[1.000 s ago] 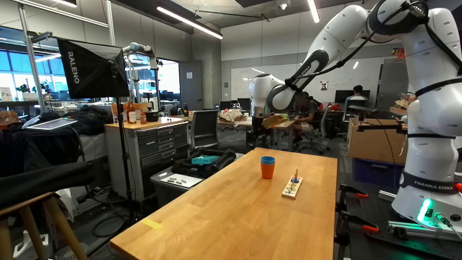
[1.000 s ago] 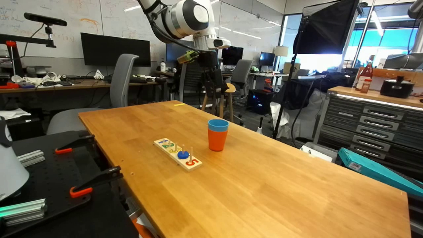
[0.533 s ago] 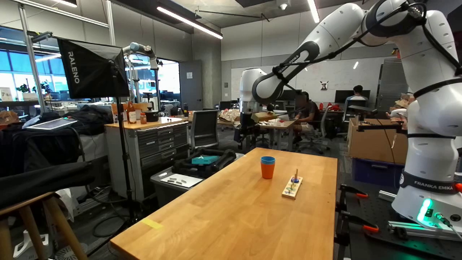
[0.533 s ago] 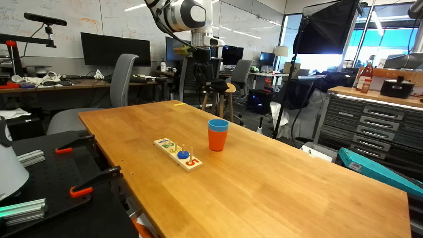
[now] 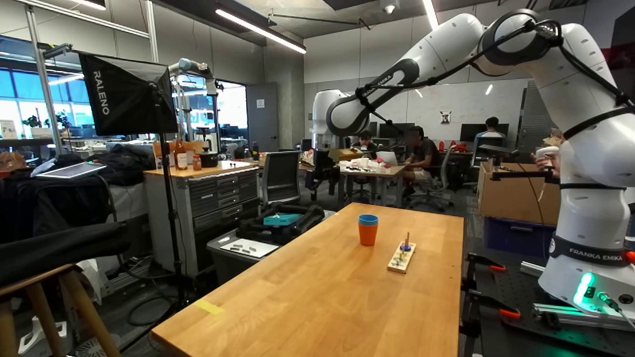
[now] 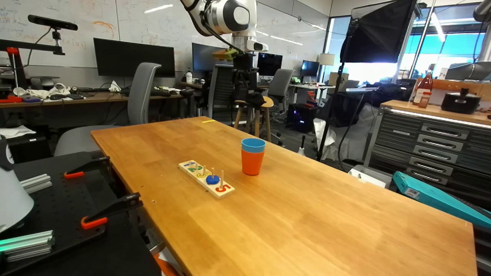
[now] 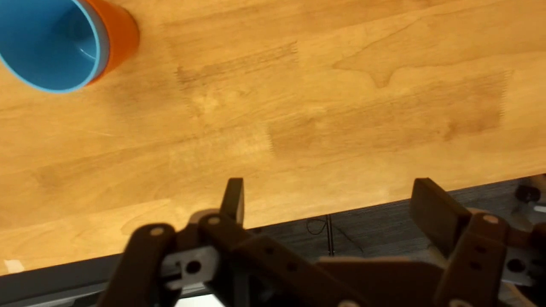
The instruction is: Put the blue cup in the orange cup
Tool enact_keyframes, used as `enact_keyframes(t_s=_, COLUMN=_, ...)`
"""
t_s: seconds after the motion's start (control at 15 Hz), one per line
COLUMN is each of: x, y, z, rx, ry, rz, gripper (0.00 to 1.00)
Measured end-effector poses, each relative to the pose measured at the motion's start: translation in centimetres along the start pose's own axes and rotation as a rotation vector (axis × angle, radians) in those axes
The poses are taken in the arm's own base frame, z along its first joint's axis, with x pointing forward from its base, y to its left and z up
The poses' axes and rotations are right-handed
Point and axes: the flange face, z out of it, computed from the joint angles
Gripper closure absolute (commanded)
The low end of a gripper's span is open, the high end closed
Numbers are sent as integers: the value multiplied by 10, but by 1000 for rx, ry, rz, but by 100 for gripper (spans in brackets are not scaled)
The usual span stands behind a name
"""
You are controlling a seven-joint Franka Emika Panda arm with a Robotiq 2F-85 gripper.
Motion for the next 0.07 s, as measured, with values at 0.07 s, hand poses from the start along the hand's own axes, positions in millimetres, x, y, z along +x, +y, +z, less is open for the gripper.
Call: enact_keyframes(t_s=0.07, x=4, y=-1, z=-1, rx=1, ry=4, rz=0, gripper=0)
